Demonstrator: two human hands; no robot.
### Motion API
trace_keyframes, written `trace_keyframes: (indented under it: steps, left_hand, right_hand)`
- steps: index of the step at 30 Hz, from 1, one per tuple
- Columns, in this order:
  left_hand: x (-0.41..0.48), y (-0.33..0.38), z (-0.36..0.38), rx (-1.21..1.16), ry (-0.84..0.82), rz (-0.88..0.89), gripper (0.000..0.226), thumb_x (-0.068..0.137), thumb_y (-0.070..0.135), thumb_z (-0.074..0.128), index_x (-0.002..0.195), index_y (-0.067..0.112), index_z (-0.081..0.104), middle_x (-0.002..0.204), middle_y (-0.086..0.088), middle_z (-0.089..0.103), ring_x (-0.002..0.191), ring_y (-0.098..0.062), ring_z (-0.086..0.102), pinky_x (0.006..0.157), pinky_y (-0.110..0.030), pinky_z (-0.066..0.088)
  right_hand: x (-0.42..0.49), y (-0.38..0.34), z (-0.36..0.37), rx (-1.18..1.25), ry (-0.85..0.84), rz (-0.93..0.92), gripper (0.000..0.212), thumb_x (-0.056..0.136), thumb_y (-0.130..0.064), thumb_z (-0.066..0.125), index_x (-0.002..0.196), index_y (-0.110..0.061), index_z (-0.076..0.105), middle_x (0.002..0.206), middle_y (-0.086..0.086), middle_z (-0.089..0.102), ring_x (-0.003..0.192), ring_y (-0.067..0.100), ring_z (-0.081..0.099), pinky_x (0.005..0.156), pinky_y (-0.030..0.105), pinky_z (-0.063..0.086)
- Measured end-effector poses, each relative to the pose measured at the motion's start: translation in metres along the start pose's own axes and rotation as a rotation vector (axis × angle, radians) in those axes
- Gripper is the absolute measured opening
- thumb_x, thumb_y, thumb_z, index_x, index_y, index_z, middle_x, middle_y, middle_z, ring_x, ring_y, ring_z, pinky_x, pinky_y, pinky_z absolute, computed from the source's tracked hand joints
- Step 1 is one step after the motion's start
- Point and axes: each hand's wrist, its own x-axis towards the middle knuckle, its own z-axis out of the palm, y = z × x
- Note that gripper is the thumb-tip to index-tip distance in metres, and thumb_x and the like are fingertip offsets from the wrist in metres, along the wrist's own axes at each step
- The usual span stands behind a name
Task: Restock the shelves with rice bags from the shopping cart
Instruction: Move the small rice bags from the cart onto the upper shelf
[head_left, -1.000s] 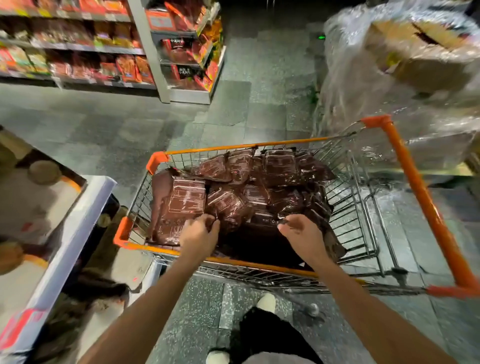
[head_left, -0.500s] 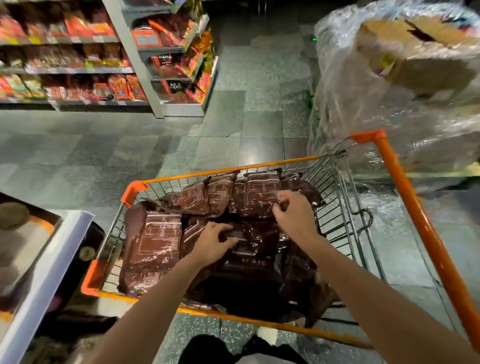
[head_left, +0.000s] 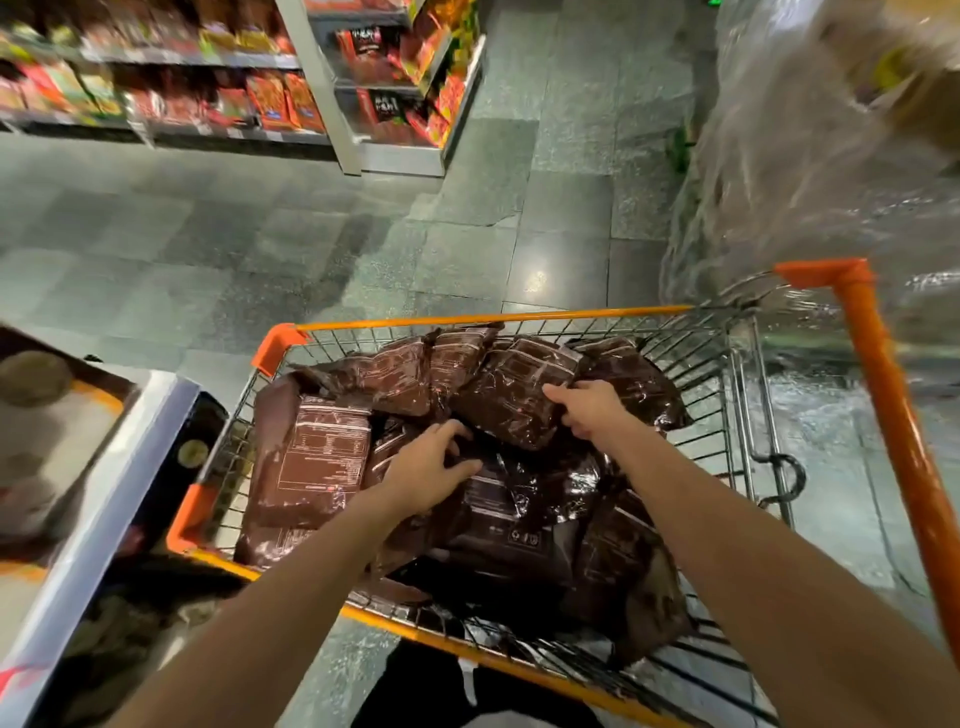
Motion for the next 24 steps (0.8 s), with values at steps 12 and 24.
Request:
trace_keyframes:
  steps: [12,24]
  left_hand:
    - [0.011,0.036,-0.065,-1.029,-0.132,-0.287,0.058,0.096,0.063,0.042,0.13,0.017,0.052,0.097,-0.012,0.072,0.072,-0.02,0.068,0.06,-0.027,0.053]
    - [0.015,0.081,-0.069,-1.324,-0.387,-0.212,0.062,0.078,0.05,0.068,0.114,0.0,0.066,0.11,-0.02,0.071,0.098,-0.031,0.072,0.083,-0.043,0.059]
  right_hand:
    - [-0.05,0.001,-0.025,0.261,-0.212,-0.291,0.025,0.098,0.004,0.048,0.123,0.0,0.053,0.109,0.017,0.067,0.08,0.023,0.074,0.066,0.024,0.059]
    - [-0.087,-0.005,-0.046,0.197,-0.103,-0.518,0.026,0.085,-0.002,0.05,0.069,-0.005,0.071,0.095,0.013,0.073,0.102,0.031,0.064,0.089,0.039,0.054]
